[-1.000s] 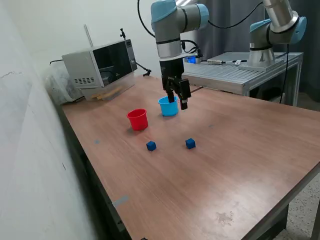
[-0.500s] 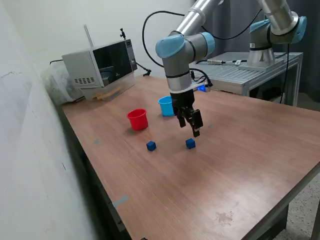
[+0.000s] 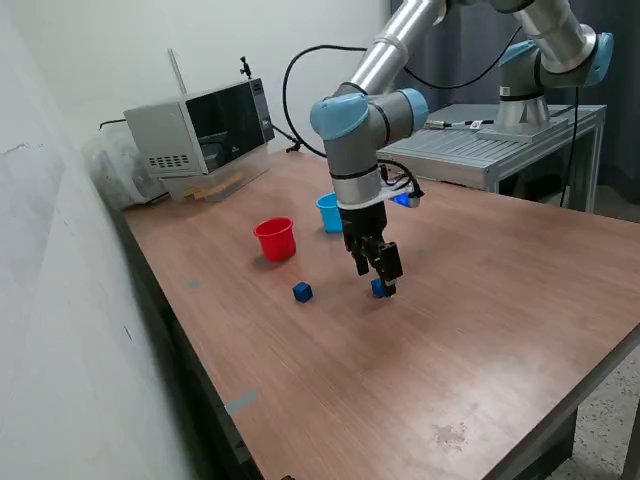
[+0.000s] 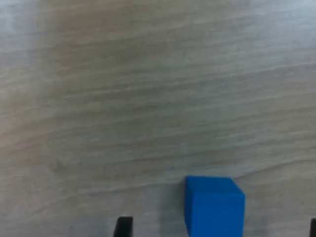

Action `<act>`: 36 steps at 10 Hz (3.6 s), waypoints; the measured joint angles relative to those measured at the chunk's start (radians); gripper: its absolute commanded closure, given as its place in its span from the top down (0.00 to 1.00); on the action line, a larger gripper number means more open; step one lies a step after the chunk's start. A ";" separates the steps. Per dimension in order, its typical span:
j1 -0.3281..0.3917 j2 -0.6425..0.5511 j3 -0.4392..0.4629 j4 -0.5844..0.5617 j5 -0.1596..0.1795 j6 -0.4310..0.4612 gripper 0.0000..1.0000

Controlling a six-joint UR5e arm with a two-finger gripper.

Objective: Place red objects in the red bin, and blue objects in the blue bin.

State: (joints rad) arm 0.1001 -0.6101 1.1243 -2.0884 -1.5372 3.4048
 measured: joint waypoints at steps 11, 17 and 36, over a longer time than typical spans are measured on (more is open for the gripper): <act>-0.004 -0.047 0.005 0.000 -0.010 -0.001 0.00; -0.192 -0.289 0.116 0.037 -0.014 -0.041 0.00; -0.434 -0.393 0.458 0.034 -0.027 -0.133 1.00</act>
State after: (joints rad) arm -0.3339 -1.0030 1.5820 -2.0544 -1.5640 3.2716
